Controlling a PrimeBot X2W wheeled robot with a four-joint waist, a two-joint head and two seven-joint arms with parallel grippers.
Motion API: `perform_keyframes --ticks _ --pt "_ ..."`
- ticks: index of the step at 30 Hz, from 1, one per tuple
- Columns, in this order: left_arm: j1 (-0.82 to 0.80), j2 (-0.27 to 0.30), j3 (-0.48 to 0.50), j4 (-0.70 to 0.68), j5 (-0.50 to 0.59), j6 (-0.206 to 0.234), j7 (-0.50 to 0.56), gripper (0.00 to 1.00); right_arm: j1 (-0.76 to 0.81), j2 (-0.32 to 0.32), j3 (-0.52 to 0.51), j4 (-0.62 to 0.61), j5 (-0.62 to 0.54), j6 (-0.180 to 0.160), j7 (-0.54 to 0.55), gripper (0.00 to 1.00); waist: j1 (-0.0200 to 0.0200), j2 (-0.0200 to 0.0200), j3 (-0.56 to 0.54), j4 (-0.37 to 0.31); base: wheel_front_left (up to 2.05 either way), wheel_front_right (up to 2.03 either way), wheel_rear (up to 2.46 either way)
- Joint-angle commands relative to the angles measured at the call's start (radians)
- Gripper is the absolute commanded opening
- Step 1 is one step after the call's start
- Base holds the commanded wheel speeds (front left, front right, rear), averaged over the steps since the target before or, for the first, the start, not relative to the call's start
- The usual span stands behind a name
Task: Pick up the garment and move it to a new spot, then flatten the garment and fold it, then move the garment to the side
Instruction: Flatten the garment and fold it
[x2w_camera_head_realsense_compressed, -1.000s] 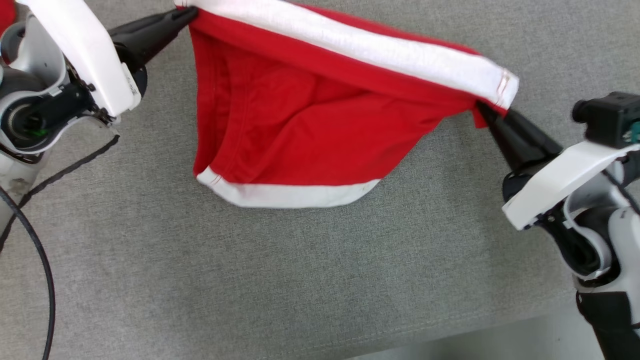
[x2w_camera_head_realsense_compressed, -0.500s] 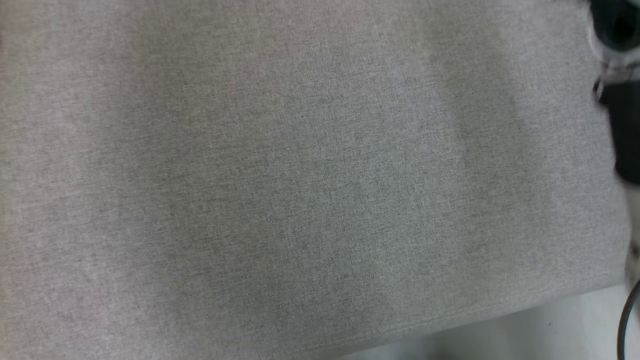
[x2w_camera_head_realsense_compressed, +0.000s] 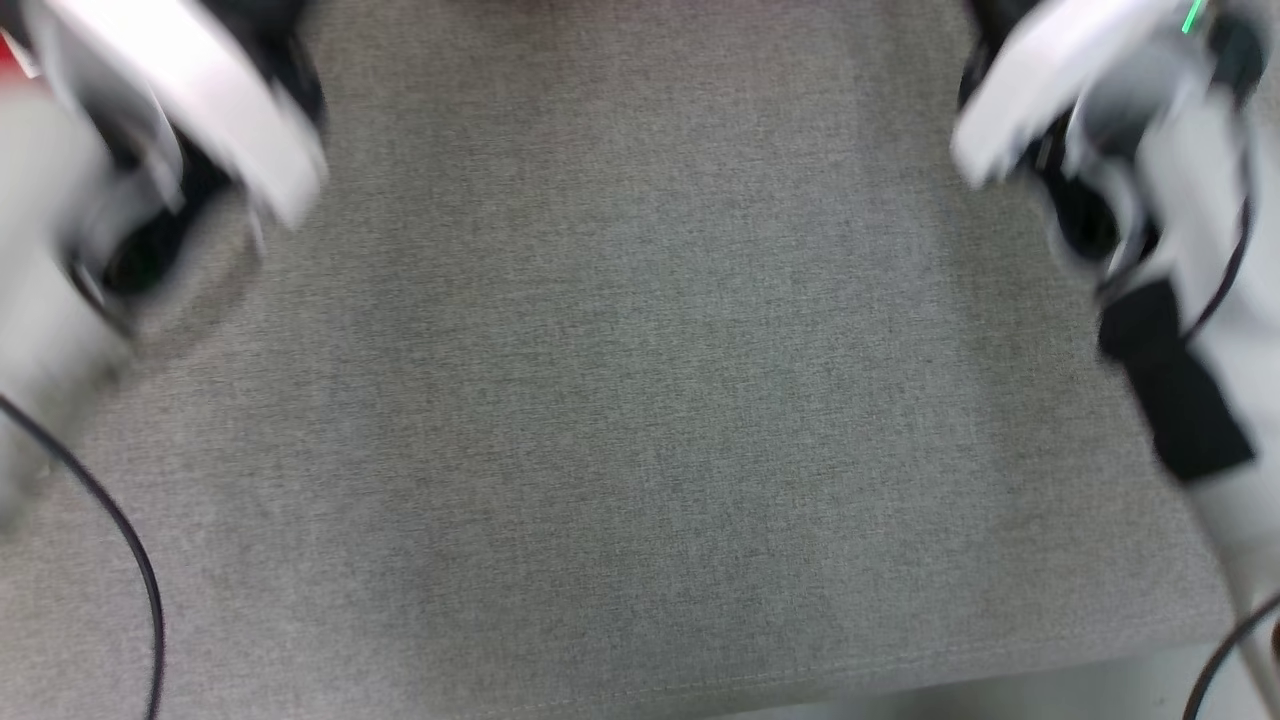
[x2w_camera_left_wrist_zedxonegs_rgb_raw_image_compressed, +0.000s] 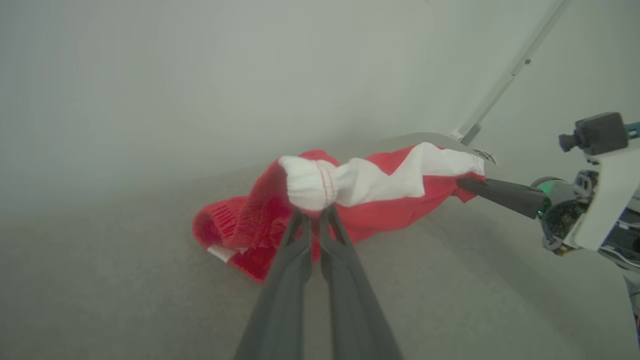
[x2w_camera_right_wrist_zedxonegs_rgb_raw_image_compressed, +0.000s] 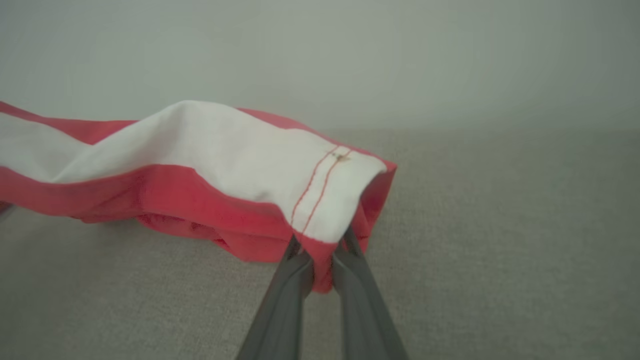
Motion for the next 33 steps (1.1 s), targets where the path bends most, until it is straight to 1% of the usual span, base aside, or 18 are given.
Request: perform_keyframes --ticks 1,3,5,9,10,11,15,19,20,22,23,26,32,33 --pt "0.049 0.057 0.007 -0.017 0.014 0.0 -0.023 0.0 0.08 -0.013 0.022 -0.048 0.02 0.0 -0.009 0.0 0.0 0.0 -0.011 0.012 0.0 0.0 0.0" --pt "0.151 0.061 -0.019 -0.026 0.011 0.007 -0.069 0.0 0.186 -0.027 0.045 -0.088 0.045 0.0 -0.022 0.0 0.0 0.0 -0.02 0.016 0.0 0.0 0.0" --pt "0.234 0.062 -0.044 -0.045 0.024 0.029 -0.108 0.0 0.282 -0.046 0.049 -0.131 0.057 0.0 -0.039 0.0 0.0 0.0 -0.032 0.023 0.0 0.0 0.0" --pt "0.356 0.061 -0.047 -0.096 0.049 0.1 -0.164 0.0 0.441 -0.066 0.018 -0.22 0.063 0.0 -0.074 0.0 0.0 0.0 -0.059 0.03 0.0 0.0 0.0" --pt "0.356 0.061 -0.047 -0.096 0.049 0.1 -0.164 0.0 0.441 -0.066 0.018 -0.22 0.063 0.0 -0.074 0.0 0.0 0.0 -0.059 0.03 0.0 0.0 0.0" --pt "0.38 0.064 -0.041 -0.108 0.062 0.122 -0.171 0.0 0.476 -0.066 0.008 -0.244 0.062 0.0 -0.08 0.0 0.0 0.0 -0.069 0.031 0.0 0.0 0.0" --pt "0.485 0.074 -0.017 -0.167 0.079 0.178 -0.181 0.0 0.605 -0.061 -0.04 -0.326 0.046 0.0 -0.074 0.0 0.0 0.0 -0.111 0.032 0.0 0.0 0.0" --pt "0.559 0.076 0.006 -0.221 0.091 0.212 -0.183 0.0 0.706 -0.046 -0.096 -0.39 0.027 0.0 -0.047 0.0 0.0 0.0 -0.145 0.04 0.0 0.0 0.0" --pt "0.574 0.076 0.012 -0.232 0.091 0.218 -0.183 0.0 0.727 -0.041 -0.112 -0.404 0.019 0.0 -0.041 0.03 0.0 0.0 -0.151 0.042 0.0 0.0 0.0" --pt "0.603 0.076 0.018 -0.251 0.083 0.223 -0.183 0.0 0.767 -0.027 -0.131 -0.438 0.014 0.0 -0.022 0.71 0.0 0.0 -0.164 0.048 0.0 0.0 0.0" --pt "0.614 0.08 0.015 -0.26 0.083 0.225 -0.183 0.0 0.787 -0.022 -0.141 -0.455 0.012 0.0 -0.011 0.99 0.0 0.0 -0.168 0.05 0.0 0.0 0.0" --pt "0.642 0.089 0.009 -0.284 0.082 0.229 -0.183 0.0 0.847 -0.009 -0.175 -0.508 -0.004 0.0 0.015 1.0 0.0 0.0 -0.184 0.057 0.0 0.0 0.0" --pt "0.697 0.101 0.02 -0.32 0.095 0.263 -0.183 0.0 0.964 0.027 -0.247 -0.616 -0.044 0.0 0.052 1.0 0.0 0.0 -0.211 0.063 0.0 0.0 0.0" --pt "0.706 0.101 0.027 -0.323 0.102 0.272 -0.183 0.22 0.983 0.034 -0.259 -0.634 -0.052 0.0 0.054 1.0 0.0 0.0 -0.215 0.064 0.0 0.0 0.0"
